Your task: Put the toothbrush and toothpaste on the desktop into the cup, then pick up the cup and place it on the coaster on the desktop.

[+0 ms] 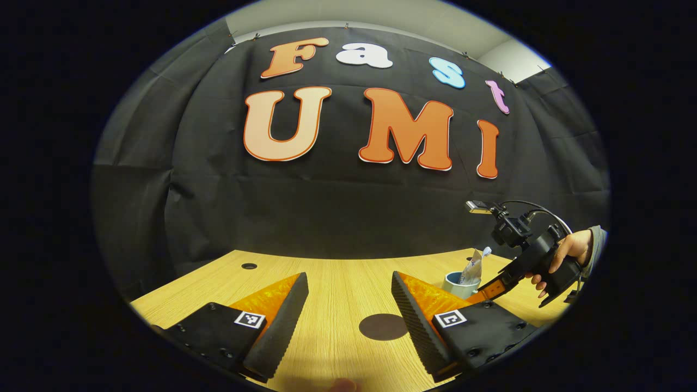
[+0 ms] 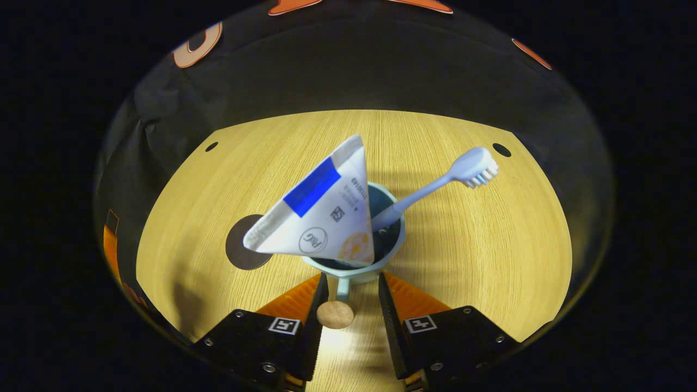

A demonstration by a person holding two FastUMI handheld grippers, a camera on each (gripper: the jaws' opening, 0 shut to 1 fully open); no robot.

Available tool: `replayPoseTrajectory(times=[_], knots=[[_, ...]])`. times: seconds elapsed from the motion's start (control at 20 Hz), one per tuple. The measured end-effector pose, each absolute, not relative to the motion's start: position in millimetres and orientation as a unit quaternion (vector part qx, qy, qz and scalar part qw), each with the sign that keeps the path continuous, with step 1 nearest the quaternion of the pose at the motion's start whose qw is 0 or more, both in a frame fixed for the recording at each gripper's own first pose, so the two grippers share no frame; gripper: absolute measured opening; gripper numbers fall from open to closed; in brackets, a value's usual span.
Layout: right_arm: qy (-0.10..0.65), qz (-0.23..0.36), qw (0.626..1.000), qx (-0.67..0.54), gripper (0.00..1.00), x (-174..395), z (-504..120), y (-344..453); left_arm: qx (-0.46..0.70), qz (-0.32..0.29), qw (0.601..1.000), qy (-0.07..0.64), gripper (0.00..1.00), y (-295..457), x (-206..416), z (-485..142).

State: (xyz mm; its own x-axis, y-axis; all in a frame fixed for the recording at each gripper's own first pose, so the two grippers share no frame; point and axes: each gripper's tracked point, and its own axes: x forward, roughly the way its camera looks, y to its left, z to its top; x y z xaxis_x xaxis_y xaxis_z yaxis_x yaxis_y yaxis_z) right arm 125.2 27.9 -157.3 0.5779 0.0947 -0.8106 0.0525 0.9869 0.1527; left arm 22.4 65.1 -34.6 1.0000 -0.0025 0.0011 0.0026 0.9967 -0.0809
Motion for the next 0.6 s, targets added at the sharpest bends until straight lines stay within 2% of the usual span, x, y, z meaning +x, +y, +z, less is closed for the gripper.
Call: replayPoseTrajectory(times=[0.2, 0.4, 0.6], knots=[[0.467, 0.007, 0.881, 0.074, 0.29, 124, -160, 33, -0.04, 0.001, 0.999, 0.007, 0.97, 69, 22, -40], [0.456, 0.006, 0.887, 0.067, 0.23, 125, -156, 32, -0.042, 0.003, 0.999, 0.02, 0.97, 73, 21, -50], [0.454, 0.012, 0.888, 0.063, 0.23, 126, -156, 33, -0.052, 0.002, 0.998, 0.035, 0.97, 74, 21, -58]])
